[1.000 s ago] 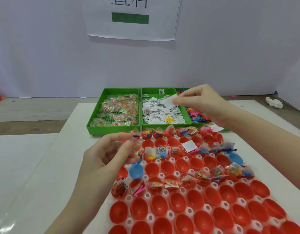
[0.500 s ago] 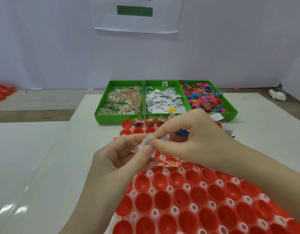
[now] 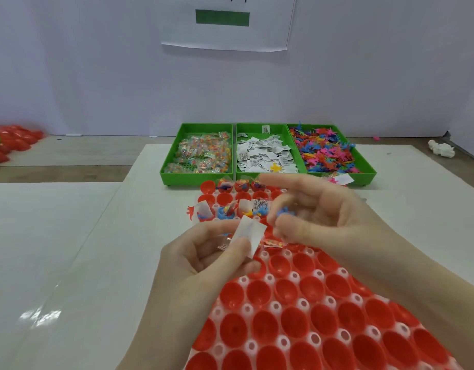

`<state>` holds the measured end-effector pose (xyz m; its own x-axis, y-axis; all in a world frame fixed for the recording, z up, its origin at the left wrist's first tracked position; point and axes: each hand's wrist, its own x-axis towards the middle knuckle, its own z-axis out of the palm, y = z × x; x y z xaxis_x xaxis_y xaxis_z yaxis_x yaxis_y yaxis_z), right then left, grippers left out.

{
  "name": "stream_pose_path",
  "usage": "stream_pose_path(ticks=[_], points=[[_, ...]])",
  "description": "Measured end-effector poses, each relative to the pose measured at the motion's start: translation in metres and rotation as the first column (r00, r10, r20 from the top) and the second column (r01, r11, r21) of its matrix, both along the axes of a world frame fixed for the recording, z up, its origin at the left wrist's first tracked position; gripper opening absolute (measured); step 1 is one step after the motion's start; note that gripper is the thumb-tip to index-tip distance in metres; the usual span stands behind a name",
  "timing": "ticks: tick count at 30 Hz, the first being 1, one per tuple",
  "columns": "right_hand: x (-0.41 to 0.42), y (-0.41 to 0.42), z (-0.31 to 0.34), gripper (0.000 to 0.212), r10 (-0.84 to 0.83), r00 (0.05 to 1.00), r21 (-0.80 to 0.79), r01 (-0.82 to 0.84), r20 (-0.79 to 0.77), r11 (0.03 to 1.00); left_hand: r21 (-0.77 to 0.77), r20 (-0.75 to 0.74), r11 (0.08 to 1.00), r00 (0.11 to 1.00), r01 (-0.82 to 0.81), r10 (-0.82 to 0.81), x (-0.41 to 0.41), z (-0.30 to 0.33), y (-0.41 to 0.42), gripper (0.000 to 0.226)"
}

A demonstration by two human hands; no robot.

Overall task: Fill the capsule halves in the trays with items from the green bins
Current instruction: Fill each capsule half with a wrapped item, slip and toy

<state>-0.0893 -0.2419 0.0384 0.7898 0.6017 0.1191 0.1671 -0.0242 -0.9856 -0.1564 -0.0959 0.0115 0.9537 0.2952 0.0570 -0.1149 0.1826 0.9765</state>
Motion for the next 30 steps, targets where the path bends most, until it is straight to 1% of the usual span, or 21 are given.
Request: stream_pose_path(ticks=[1, 2, 3, 5, 7, 9, 11, 13, 15, 16, 21, 24, 27, 29, 30], points=[[-0.002, -0.003, 0.0, 0.048, -0.016, 0.999, 0.021, 0.015, 0.039, 1.0, 0.008, 0.001, 1.0, 1.0, 0.007, -0.007, 0.0, 0.001, -0.001, 0.025], [-0.004, -0.005, 0.0, 0.052, -0.038, 0.997, 0.042, 0.035, 0.068, 0.999, 0.02, 0.004, 1.0, 1.0, 0.016, -0.016, -0.001, 0.002, -0.003, 0.027], [-0.007, -0.005, 0.001, 0.05, -0.071, 0.994, 0.065, 0.065, 0.087, 0.996, 0.034, 0.008, 0.999, 1.0, 0.025, -0.026, -0.002, 0.003, -0.004, 0.029], [-0.01, -0.007, 0.003, 0.038, -0.101, 0.987, 0.103, 0.088, 0.126, 0.991, 0.062, 0.017, 0.998, 0.999, 0.033, -0.034, -0.004, 0.004, -0.006, 0.027], [-0.014, -0.008, 0.005, 0.025, -0.097, 0.98, 0.093, 0.082, 0.173, 0.992, 0.082, 0.019, 0.996, 0.999, 0.038, -0.04, -0.005, 0.005, -0.006, 0.025], [-0.017, -0.009, 0.006, 0.019, -0.07, 0.978, 0.07, 0.057, 0.197, 0.996, 0.098, 0.014, 0.994, 0.998, 0.057, -0.059, -0.007, 0.006, -0.006, 0.026], [-0.02, -0.009, 0.007, 0.026, -0.041, 0.972, 0.038, 0.033, 0.23, 0.999, 0.1, 0.009, 0.992, 0.997, 0.075, -0.076, -0.008, 0.008, -0.006, 0.028], [-0.021, -0.009, 0.007, 0.032, -0.072, 0.955, 0.023, 0.068, 0.288, 0.997, 0.094, 0.016, 0.992, 0.996, 0.084, -0.085, -0.01, 0.01, -0.005, 0.031], [-0.022, -0.008, 0.007, 0.027, -0.109, 0.912, -0.003, 0.12, 0.396, 0.993, 0.111, 0.035, 0.989, 0.994, 0.099, -0.103, -0.012, 0.013, -0.005, 0.033], [-0.022, -0.008, 0.007, 0.025, -0.123, 0.897, -0.017, 0.144, 0.426, 0.989, 0.121, 0.045, 0.987, 0.992, 0.107, -0.114, -0.013, 0.014, -0.005, 0.034], [-0.026, 0.0, 0.008, 0.026, -0.124, 0.895, -0.041, 0.156, 0.429, 0.987, 0.177, 0.089, 0.976, 0.986, 0.125, -0.142, -0.018, 0.012, -0.002, 0.026], [-0.027, 0.004, 0.006, 0.034, -0.143, 0.902, -0.019, 0.165, 0.408, 0.986, 0.141, 0.103, 0.984, 0.987, 0.108, -0.123, -0.019, 0.008, 0.002, 0.031], [-0.026, 0.009, 0.004, 0.047, -0.147, 0.902, -0.045, 0.18, 0.405, 0.983, 0.141, 0.098, 0.987, 0.991, 0.078, -0.092, -0.021, 0.006, 0.006, 0.029], [-0.025, 0.014, 0.003, 0.049, -0.141, 0.893, -0.079, 0.192, 0.427, 0.978, 0.154, 0.097, 0.986, 0.993, 0.055, -0.071, -0.022, 0.002, 0.009, 0.021], [-0.024, 0.017, 0.003, 0.049, -0.131, 0.896, -0.094, 0.188, 0.424, 0.978, 0.173, 0.1, 0.984, 0.994, 0.034, -0.052, -0.022, 0.0, 0.01, 0.024]])
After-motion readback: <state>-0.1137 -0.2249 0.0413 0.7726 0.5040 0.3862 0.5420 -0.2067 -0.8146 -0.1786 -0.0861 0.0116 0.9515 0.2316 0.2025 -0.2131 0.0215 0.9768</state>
